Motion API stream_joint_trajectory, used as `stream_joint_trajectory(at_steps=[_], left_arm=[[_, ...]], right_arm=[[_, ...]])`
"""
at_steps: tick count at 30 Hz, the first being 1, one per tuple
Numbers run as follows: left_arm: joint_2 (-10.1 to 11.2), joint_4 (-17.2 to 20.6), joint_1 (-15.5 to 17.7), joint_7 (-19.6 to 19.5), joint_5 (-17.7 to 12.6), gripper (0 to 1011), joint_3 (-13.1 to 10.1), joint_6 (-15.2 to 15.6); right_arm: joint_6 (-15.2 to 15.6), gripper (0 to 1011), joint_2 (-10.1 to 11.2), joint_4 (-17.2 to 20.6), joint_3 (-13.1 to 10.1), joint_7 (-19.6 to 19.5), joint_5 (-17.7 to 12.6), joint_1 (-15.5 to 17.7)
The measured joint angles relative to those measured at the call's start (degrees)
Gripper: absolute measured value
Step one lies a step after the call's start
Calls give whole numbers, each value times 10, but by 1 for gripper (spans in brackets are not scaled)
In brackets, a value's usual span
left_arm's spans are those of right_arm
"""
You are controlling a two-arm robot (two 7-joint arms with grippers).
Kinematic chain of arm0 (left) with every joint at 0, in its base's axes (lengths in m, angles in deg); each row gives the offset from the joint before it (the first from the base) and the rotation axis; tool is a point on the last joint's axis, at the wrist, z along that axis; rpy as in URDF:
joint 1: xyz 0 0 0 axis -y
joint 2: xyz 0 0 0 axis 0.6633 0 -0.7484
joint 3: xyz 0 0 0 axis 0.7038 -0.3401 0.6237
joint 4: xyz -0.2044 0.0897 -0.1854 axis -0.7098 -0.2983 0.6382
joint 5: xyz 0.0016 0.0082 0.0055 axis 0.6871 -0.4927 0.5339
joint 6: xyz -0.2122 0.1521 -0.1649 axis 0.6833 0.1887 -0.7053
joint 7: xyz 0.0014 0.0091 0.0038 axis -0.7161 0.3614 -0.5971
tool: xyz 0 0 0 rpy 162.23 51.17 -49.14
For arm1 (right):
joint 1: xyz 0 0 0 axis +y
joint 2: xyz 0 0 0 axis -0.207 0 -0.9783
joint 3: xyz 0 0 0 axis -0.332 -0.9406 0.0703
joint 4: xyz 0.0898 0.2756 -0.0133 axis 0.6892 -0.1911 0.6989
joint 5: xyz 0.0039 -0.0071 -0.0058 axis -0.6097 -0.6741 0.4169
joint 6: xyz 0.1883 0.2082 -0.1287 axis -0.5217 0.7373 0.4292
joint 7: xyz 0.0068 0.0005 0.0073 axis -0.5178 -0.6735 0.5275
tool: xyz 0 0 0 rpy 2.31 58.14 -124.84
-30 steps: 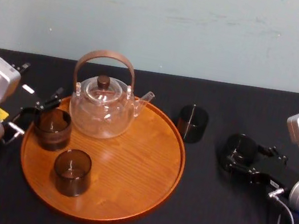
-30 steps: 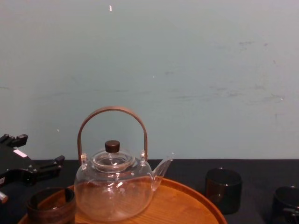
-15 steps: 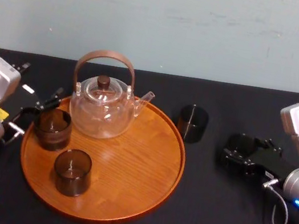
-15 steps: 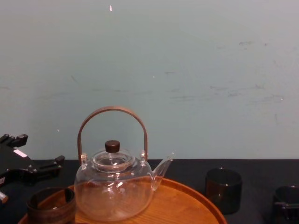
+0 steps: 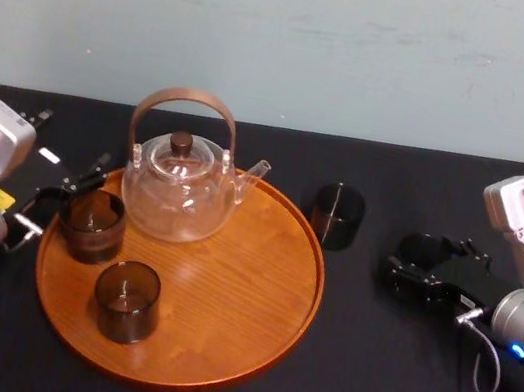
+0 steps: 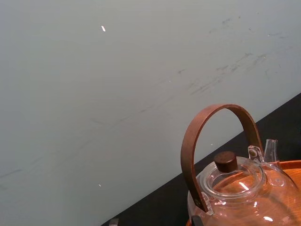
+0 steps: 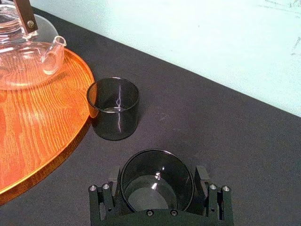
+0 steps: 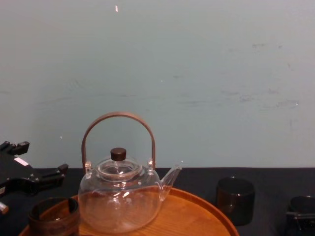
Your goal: Pick up the glass from the table and place it on the tray.
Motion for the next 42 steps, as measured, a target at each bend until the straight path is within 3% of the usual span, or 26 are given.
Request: stream_joint_trajectory(at_steps=[5, 11, 30, 36, 42], left_arm=[[0, 0, 0, 0, 0, 1001, 0, 0], [0, 0, 0, 0, 0, 1001, 0, 0], [0, 0, 0, 0, 0, 1001, 0, 0], [0, 0, 0, 0, 0, 1002, 0, 0], [0, 0, 0, 0, 0, 1001, 0, 0]], right_arm=[[0, 1003, 0, 1, 0, 0, -1, 0], [0, 912, 1, 1, 0, 0, -2, 0], [0, 909, 1, 2, -1, 0, -4, 2], [2, 909, 8, 17, -9, 11, 0, 9], [9, 909, 25, 57, -17, 34, -7, 20]])
